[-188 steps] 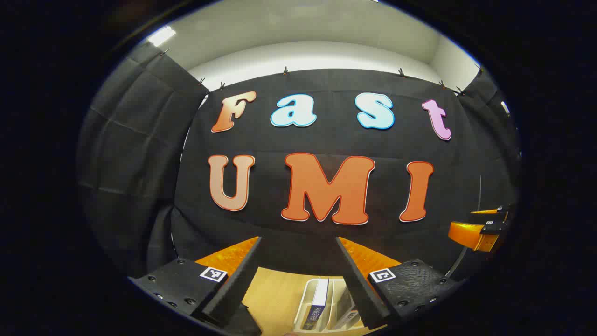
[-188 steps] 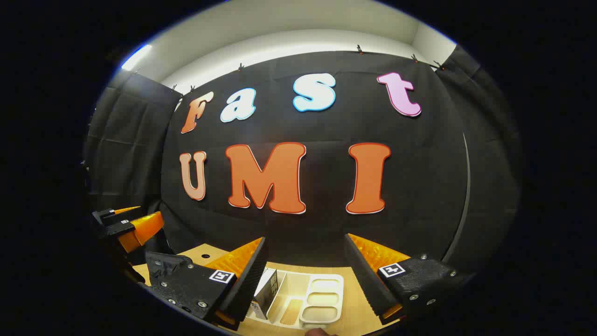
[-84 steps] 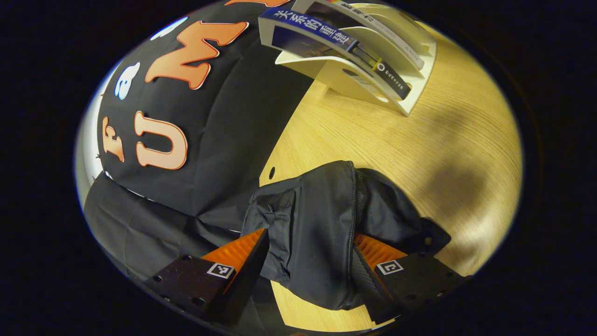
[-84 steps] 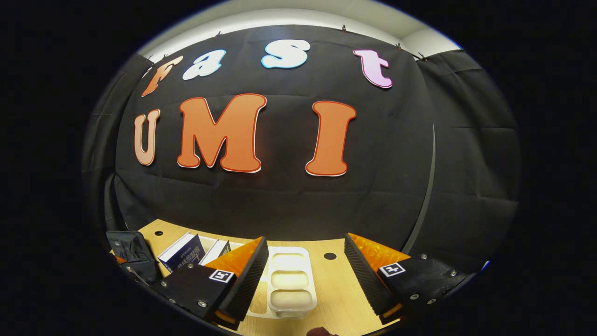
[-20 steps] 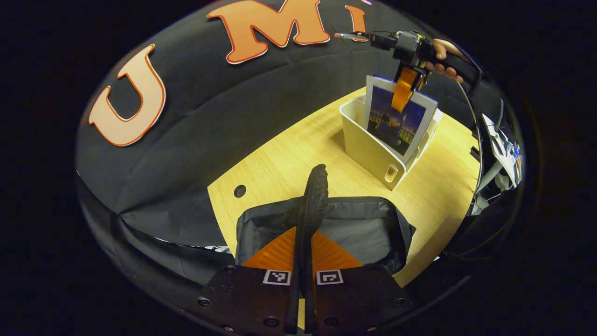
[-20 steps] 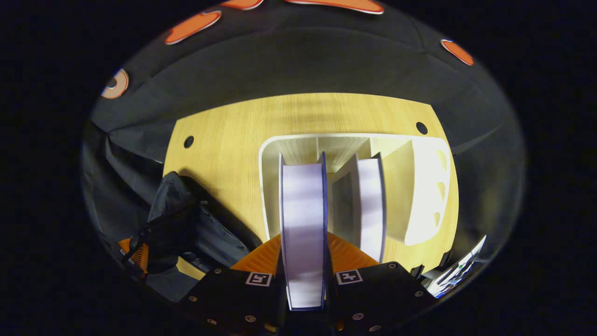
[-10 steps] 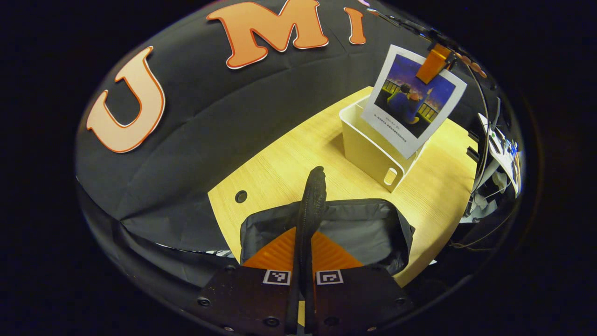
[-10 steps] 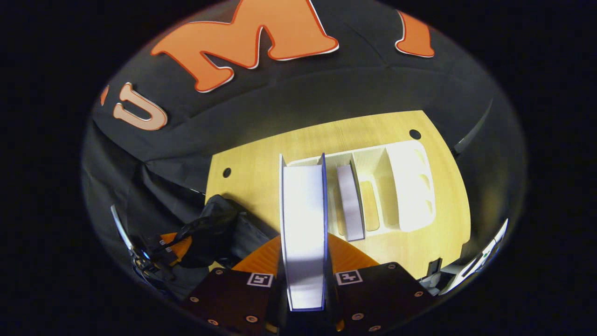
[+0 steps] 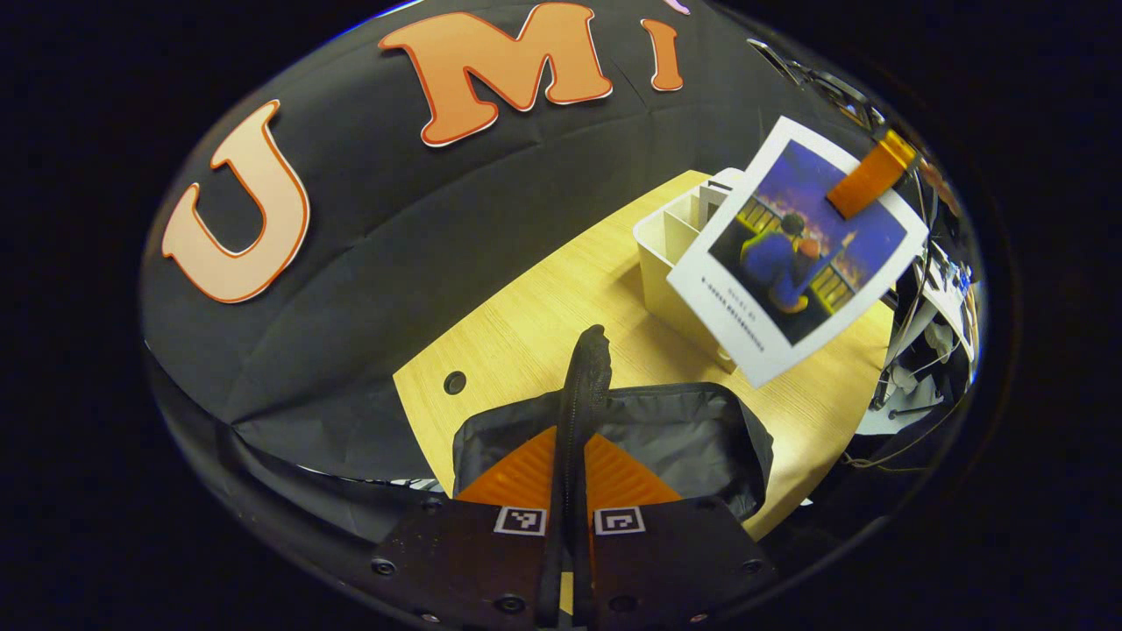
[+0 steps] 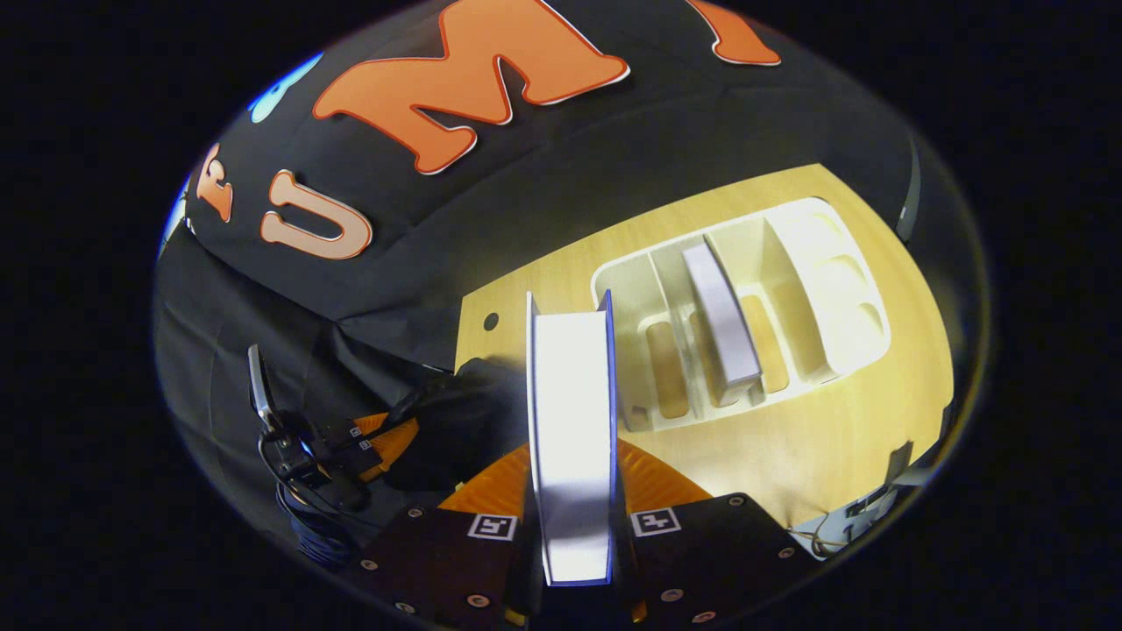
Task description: Open the schoolbag, grab two books from the bookshelf and put them into the schoolbag.
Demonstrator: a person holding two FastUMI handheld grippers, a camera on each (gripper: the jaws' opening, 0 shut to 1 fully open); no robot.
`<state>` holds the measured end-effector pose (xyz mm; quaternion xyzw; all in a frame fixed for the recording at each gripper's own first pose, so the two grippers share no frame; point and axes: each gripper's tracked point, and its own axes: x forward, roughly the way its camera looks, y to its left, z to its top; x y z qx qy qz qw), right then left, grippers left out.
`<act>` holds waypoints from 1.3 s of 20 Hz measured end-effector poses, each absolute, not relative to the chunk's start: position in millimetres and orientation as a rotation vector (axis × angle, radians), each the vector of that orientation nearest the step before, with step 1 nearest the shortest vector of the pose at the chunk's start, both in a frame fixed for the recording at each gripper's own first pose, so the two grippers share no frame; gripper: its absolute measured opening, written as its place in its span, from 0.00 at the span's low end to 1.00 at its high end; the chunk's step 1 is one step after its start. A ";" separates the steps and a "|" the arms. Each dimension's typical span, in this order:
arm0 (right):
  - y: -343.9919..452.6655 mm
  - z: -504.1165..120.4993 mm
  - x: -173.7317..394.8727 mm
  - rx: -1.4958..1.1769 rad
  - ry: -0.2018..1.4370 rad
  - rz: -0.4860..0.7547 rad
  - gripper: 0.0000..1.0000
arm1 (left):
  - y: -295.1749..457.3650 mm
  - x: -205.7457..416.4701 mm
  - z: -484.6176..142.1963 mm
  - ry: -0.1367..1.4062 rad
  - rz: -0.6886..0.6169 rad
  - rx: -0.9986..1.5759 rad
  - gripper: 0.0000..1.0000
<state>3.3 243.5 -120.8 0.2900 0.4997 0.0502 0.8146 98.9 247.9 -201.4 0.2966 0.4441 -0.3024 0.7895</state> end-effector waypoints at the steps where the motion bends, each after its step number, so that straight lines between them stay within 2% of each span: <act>1: 253.2 -127.1 1.1 0.633 1.069 0.125 0.33 | 245.7 99.1 -200.7 0.953 -0.653 0.639 0.06; 13: 350.1 -208.3 1.2 0.812 1.049 0.232 0.33 | 224.7 93.0 -189.1 0.936 -0.602 0.566 0.06; 20: 394.3 -251.3 18.3 0.940 1.030 0.234 0.32 | 215.9 80.4 -197.0 0.936 -0.604 0.506 0.04; 26: 428.0 -277.1 37.5 1.004 1.005 0.186 0.32 | 203.8 70.4 -189.1 0.932 -0.627 0.475 0.04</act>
